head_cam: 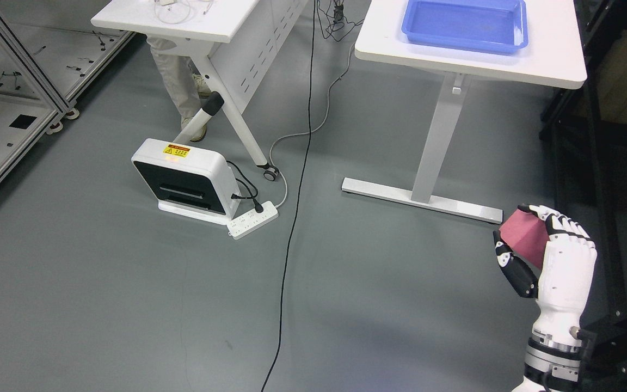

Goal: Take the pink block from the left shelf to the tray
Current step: 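Turn and drive to the white table holding the block in the right hand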

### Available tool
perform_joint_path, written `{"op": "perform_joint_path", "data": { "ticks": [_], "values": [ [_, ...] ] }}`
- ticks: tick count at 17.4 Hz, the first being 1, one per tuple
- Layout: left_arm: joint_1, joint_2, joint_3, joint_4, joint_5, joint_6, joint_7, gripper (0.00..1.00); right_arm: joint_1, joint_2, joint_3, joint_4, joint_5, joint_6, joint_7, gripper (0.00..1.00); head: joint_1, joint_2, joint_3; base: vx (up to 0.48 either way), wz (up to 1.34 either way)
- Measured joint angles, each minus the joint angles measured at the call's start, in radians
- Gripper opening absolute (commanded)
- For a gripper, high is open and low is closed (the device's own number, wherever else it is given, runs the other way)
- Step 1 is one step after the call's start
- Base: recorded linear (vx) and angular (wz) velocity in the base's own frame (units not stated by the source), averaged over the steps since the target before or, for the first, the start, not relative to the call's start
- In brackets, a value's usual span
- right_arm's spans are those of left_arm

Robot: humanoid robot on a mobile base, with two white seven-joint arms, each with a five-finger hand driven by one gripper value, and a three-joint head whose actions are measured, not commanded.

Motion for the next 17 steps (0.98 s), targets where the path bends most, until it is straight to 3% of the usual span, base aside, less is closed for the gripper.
{"op": "perform_joint_path", "data": {
  "ticks": [17],
  "values": [
    [0.0,0.0,0.0,0.0,0.0,0.0,0.0,1.0,0.001,0.0,0.001,0.0,0.0,0.0,0.0,0.05,0.0,0.0,0.0,0.321,-0.05]
  ]
}}
